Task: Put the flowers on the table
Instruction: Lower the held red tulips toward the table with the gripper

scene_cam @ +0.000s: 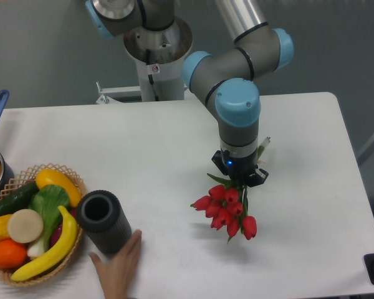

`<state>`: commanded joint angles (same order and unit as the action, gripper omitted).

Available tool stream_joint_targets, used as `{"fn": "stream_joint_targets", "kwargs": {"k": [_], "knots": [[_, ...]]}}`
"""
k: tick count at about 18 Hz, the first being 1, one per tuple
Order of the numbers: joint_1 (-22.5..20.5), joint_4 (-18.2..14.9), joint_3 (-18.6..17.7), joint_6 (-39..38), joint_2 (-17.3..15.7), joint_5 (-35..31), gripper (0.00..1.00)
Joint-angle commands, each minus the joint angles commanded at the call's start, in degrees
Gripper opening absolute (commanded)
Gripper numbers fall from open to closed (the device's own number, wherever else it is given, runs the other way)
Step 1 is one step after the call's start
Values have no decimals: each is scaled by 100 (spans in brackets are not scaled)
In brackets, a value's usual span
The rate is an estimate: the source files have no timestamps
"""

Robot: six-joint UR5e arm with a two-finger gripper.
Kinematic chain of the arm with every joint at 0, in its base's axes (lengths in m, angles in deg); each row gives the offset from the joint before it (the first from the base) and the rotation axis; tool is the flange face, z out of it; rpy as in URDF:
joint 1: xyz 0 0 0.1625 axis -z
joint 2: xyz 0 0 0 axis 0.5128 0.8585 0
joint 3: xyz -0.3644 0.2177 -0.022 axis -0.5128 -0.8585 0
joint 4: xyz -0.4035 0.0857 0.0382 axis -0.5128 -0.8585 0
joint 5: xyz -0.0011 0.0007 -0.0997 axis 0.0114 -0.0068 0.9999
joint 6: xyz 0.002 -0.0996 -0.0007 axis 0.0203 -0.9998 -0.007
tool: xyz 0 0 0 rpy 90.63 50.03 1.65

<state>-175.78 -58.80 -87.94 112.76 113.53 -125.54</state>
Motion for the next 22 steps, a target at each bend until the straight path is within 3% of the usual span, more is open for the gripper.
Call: {"fn": "stream_joint_targets", "kwargs": {"k": [5,15,17,22], "knots": [[35,0,193,-27,334,-9,5],[184,0,202,-27,624,88,5],[202,0,202,-27,668,123,11],[202,0,211,-35,686,334,13]]}}
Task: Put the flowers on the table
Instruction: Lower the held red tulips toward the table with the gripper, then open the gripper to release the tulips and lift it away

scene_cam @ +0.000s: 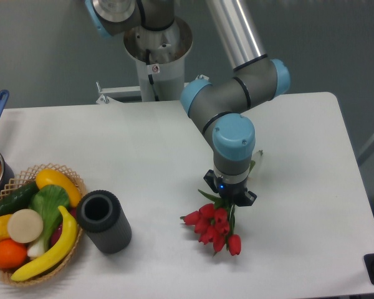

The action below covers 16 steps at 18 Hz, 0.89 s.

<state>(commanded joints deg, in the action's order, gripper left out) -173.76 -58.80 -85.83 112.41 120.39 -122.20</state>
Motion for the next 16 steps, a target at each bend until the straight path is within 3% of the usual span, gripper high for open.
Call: {"fn": "stream_joint_targets", "kwargs": {"k": [3,5,8,9,16], "knots": [[9,0,-18,0,18,9,25],[9,0,-18,9,26,9,42],[35,9,-26,-26,35,0,79],[61,17,-35,-87,44,-9,100],[70,132,-105,-237,-167,-105,100]]}}
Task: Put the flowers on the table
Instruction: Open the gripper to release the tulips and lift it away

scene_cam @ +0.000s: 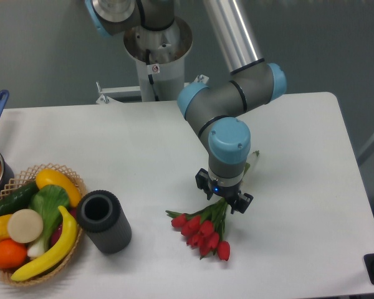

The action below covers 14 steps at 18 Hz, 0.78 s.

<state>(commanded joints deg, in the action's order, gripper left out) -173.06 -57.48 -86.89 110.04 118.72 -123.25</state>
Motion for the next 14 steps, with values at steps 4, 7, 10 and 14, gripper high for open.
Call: {"fn": "stream_joint_targets", "kwargs": {"k": [4,7,10,14], "knots": [[-70,-9,-35,61,-184,9,100],[-70,17,-53,210,-238,9,100],[-210,70,-62,570,-307,17,100],[-351,62,-193,773,-501,9,100]]}}
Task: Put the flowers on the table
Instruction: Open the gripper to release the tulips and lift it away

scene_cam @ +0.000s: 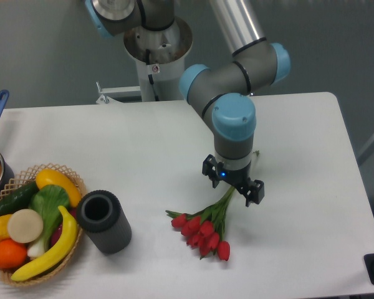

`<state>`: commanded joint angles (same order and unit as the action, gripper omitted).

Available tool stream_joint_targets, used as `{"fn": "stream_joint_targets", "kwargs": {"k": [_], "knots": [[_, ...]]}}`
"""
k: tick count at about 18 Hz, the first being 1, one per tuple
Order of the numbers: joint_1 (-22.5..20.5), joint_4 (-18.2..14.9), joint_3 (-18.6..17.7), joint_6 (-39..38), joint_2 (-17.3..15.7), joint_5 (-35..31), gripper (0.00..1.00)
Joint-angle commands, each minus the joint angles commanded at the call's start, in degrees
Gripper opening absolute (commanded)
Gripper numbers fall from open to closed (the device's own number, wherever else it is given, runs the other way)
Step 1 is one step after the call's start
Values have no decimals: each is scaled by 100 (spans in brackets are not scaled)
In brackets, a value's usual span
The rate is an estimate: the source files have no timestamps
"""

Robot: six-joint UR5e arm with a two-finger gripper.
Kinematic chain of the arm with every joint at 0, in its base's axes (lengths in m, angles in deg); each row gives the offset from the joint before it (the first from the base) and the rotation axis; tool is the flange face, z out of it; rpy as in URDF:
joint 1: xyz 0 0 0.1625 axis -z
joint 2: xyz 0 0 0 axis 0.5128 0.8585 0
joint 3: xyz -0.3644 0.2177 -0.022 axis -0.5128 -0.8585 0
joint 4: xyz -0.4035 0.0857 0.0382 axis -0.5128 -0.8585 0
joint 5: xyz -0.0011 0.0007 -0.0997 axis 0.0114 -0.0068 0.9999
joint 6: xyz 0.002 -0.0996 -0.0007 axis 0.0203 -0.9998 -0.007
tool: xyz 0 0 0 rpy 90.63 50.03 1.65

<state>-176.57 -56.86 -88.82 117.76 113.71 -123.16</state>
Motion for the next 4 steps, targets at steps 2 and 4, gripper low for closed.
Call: {"fn": "stream_joint_targets", "kwargs": {"k": [2,4], "knots": [[-123,9,0,36,-18,17,100],[-185,26,35,53,8,9,100]]}}
